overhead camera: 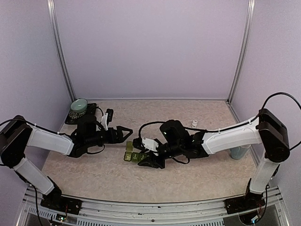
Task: Sort the pills into containers
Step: Pick up the pill container from the center of the board, then close the lid of the pill container.
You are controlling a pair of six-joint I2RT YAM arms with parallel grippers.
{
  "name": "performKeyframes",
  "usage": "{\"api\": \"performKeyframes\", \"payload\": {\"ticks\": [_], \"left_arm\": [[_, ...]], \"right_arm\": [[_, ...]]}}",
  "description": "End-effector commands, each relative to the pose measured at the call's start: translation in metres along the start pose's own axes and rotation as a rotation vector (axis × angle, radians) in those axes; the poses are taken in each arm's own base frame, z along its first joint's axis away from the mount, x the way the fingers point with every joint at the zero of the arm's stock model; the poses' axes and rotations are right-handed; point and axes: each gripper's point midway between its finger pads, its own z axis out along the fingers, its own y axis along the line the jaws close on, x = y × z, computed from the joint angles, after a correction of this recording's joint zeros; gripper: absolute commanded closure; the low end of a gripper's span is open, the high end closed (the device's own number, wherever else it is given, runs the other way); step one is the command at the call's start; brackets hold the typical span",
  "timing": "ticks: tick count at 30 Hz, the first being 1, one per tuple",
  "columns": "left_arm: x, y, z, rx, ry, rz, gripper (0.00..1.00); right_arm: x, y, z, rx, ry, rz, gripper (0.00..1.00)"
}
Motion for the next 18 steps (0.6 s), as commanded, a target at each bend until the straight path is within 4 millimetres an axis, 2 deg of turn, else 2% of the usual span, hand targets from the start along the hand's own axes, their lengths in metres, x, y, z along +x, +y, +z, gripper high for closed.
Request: {"api": "performKeyframes", "payload": {"ticks": [1,5,12,18], "left_arm": [[0.001,-0.041,-0.002,0.233,0.043,0.069,0.01],[0.008,-0.054,-0.005,0.320,0.067,0.068,0.01],[0.018,-0.035,0.003,0.243,0.098,0.049,0.03],[0.019,-0.035,0.004,0.247,0.101,0.052,0.03]], "right_arm": [[-0.016,0.005,-0.008,-0.029,-0.030,-0.032,0.84],[-0.017,0.006,-0.009,-0.034,-0.032,-0.037,0.85],[-0.029,0.009,-0.023,-0.029,-0.067,-0.064,0.85],[-0.037,0.010,-0.027,-0.031,-0.084,-0.086,0.85]]}}
